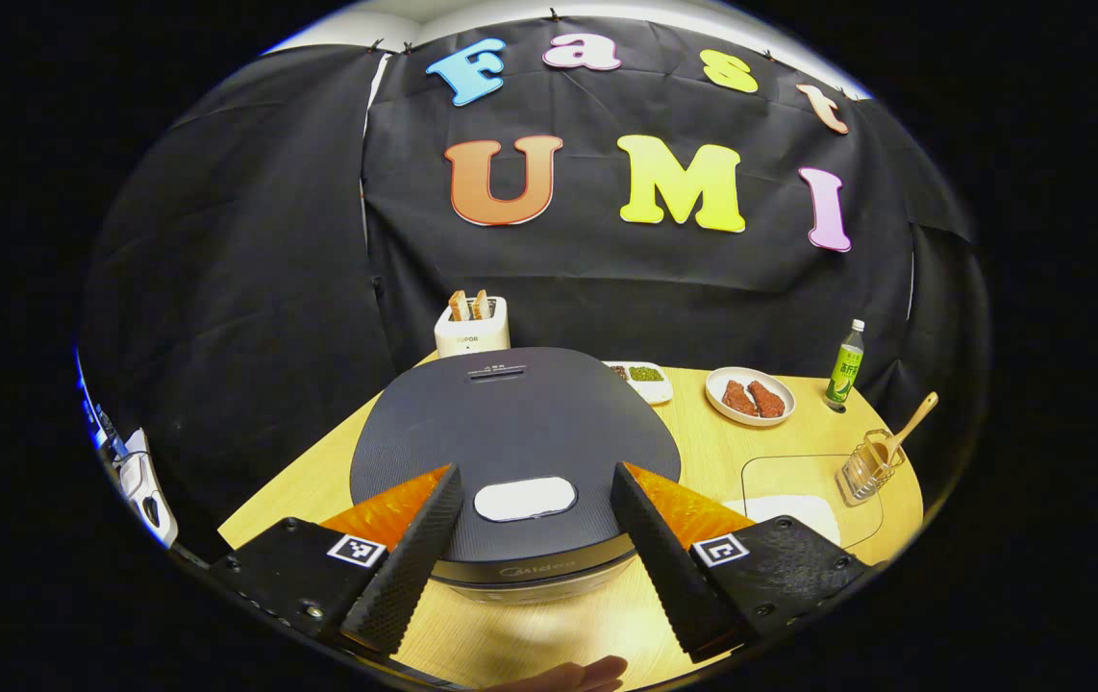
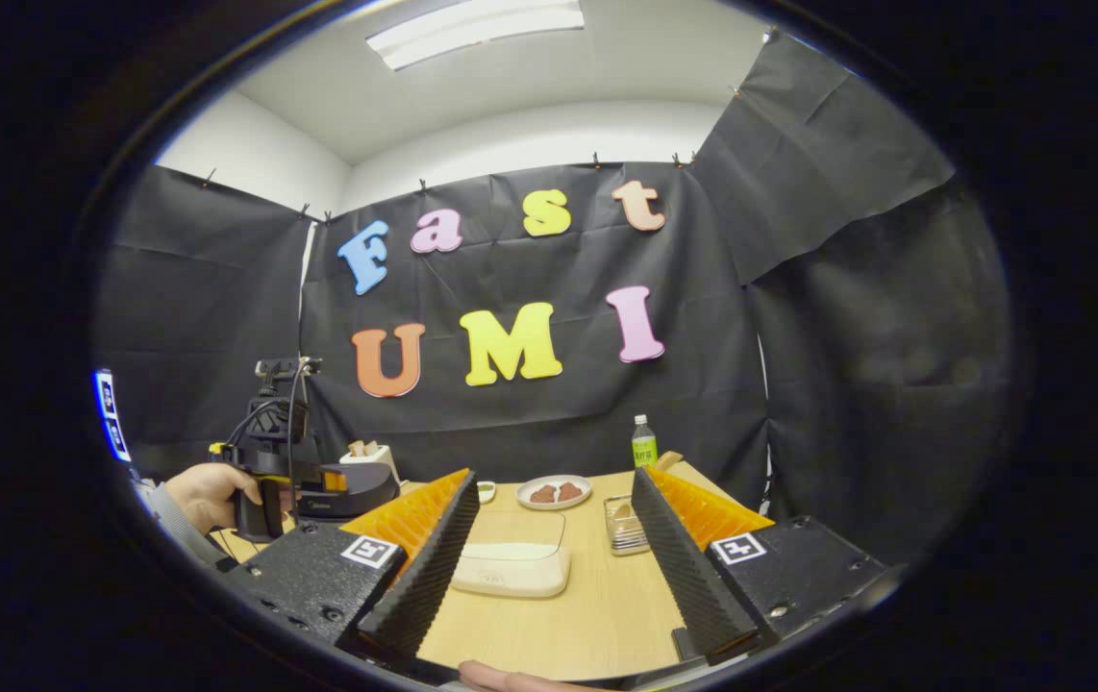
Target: Close the left gripper, press the button to open the rice cooker; take a wooden spoon from the chopstick holder with the right hand, scoop a spoonful of rice and pour it into the rice cooker, then put the wooden spoon back into the chopstick holder.
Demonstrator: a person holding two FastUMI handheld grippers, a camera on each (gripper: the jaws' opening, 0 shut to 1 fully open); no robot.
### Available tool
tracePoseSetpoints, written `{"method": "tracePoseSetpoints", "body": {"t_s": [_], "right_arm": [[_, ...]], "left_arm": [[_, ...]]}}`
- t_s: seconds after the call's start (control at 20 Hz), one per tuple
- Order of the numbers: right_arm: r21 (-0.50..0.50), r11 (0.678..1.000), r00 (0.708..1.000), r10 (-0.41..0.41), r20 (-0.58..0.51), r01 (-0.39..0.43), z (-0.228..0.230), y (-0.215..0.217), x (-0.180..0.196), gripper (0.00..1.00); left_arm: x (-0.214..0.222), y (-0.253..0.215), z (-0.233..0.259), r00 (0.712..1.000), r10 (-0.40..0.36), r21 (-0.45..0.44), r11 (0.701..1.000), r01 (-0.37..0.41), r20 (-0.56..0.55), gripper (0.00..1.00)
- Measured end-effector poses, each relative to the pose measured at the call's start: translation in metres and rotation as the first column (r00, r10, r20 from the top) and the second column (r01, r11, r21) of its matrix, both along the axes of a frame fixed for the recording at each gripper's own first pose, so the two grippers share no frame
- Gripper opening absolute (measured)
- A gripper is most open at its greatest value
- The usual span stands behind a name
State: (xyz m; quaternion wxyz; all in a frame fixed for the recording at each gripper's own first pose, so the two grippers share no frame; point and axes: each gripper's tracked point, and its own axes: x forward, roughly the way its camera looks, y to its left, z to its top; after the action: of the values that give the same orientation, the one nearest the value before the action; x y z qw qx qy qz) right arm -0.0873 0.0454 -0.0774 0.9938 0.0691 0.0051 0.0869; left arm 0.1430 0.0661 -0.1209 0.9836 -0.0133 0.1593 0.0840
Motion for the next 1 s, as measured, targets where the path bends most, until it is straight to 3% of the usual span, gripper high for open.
{"method": "tracePoseSetpoints", "body": {"t_s": [0.2,0.45,0.65,0.75,1.0], "right_arm": [[0.030,1.000,1.000,0.000,-0.010,0.000,-0.001,-0.001,0.000,1.00],[0.028,0.999,1.000,-0.017,-0.005,0.017,0.002,-0.011,-0.001,1.00],[0.031,0.999,1.000,-0.020,0.002,0.020,0.005,-0.015,-0.004,1.00],[0.029,0.999,1.000,-0.024,0.007,0.024,0.006,-0.017,-0.002,1.00],[0.036,0.999,1.000,-0.024,-0.003,0.024,0.002,-0.017,0.010,0.99]], "left_arm": [[0.000,0.000,0.001,0.993,0.008,0.021,1.000,-0.011,0.114,1.00],[0.000,-0.001,-0.012,0.984,0.021,0.028,0.999,-0.026,0.176,1.00],[0.002,0.001,-0.005,0.958,0.029,0.052,0.998,-0.045,0.284,1.00],[0.001,0.000,-0.006,0.956,0.014,0.072,0.997,-0.037,0.293,1.00],[-0.017,-0.002,-0.004,0.966,0.065,0.069,0.994,-0.085,0.249,0.95]]}}
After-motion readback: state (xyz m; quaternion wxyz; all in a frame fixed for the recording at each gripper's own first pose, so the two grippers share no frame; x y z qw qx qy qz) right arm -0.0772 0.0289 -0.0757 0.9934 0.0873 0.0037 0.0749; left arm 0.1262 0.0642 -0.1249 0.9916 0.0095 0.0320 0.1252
